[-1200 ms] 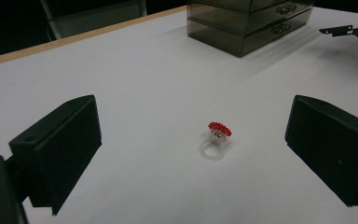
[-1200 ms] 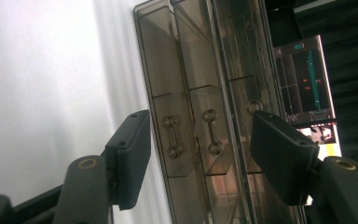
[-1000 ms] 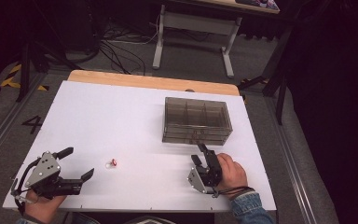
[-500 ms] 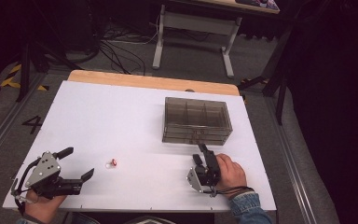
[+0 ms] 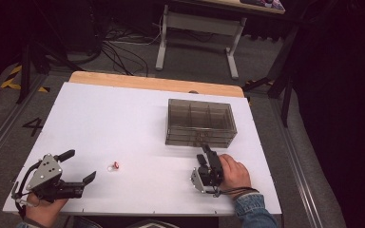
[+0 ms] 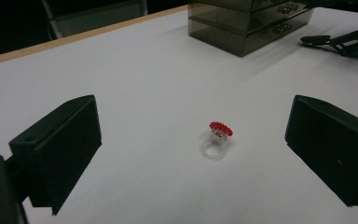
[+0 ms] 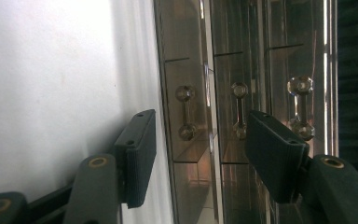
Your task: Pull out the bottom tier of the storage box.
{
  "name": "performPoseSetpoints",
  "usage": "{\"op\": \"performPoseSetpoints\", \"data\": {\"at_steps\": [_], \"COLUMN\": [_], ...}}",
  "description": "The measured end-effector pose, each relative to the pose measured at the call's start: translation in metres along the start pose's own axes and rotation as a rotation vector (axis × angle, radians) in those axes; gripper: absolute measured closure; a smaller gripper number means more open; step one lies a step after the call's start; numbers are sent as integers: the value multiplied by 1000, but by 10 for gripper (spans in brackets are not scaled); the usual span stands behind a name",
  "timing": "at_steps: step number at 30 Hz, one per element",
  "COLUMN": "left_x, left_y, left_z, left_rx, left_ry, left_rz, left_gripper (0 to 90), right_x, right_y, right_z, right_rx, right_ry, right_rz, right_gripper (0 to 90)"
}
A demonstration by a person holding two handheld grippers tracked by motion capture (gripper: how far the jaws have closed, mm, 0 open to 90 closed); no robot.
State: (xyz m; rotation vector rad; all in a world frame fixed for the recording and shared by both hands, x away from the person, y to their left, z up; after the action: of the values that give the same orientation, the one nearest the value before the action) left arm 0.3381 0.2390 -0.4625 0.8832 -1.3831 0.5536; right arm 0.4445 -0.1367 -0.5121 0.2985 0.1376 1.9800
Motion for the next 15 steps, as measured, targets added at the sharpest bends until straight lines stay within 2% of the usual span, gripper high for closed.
{"op": "performPoseSetpoints", "data": {"at_steps": [9, 15], "left_x": [0, 0], "left_y": [0, 0], "left_z": [1, 1], "left_rx": [-2, -3], "left_ry": [5, 9], "left_rz": [0, -3], "left_gripper": [42, 42], "right_x": [0, -2], "right_y": [-2, -3], "right_z": [-1, -3], "right_rx": [1, -4], "right_ry": [9, 18], "right_rz": [-3, -35], "right_gripper": [480, 516]}}
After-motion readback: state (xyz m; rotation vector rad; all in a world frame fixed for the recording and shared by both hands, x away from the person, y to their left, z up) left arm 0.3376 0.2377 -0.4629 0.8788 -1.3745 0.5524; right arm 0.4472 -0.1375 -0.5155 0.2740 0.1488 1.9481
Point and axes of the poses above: each handheld gripper's, and its own axes: y roughly backward along the jaws, x roughly out of its top, z roughly to its right, the point moved 9 cm from there along -y, roughly forward along the jaws, and after that the axes turned 9 degrees about z, right-handed, at the moved point
